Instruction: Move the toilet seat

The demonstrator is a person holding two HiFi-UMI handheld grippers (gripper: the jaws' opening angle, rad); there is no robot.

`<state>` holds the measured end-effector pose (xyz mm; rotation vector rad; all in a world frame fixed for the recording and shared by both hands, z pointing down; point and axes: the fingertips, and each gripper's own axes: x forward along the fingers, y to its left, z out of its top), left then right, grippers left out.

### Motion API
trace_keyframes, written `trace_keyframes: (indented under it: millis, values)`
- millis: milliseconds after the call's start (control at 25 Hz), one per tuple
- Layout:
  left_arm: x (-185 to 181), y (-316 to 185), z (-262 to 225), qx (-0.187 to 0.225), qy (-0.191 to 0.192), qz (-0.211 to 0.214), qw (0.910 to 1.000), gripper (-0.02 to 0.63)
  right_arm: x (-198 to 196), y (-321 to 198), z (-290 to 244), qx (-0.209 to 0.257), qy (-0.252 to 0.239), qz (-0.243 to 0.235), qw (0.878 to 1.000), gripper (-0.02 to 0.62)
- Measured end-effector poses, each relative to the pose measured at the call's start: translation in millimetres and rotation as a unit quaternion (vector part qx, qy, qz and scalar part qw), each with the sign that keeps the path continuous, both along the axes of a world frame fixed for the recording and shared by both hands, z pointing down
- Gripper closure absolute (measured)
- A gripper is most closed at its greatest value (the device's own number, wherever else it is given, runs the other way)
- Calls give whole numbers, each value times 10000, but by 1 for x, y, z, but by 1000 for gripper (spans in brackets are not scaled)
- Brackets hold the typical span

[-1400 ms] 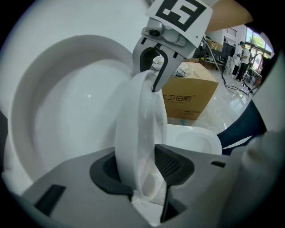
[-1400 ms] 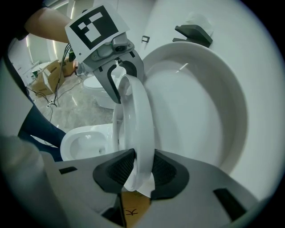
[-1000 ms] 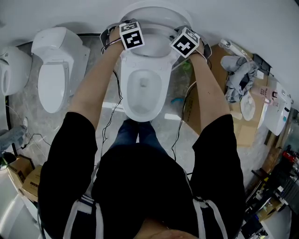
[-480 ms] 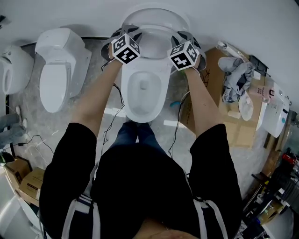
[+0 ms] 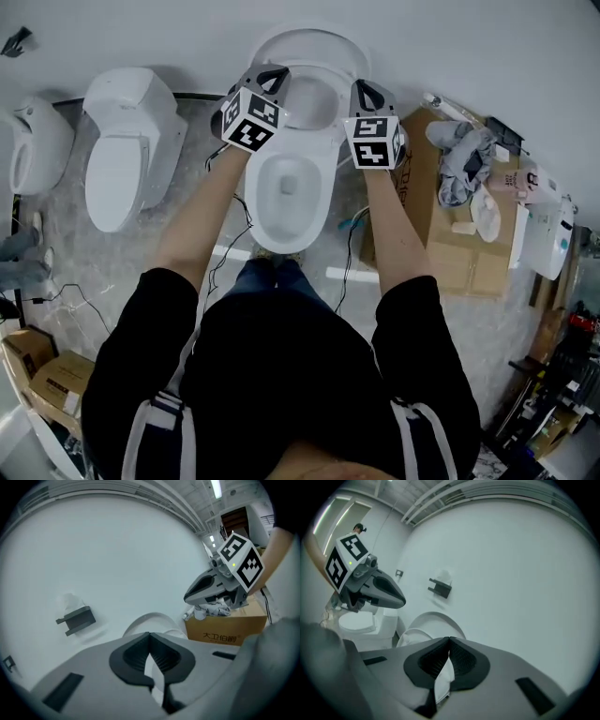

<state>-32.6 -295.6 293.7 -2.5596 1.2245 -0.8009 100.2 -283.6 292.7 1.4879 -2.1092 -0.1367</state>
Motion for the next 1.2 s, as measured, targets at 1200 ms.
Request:
trace_keyframes:
  millis: [1200]
  values:
    - [-22,263,-86,873,1813,-416,9787,598,-23,274,-82,1064,-1705,210,9794,572]
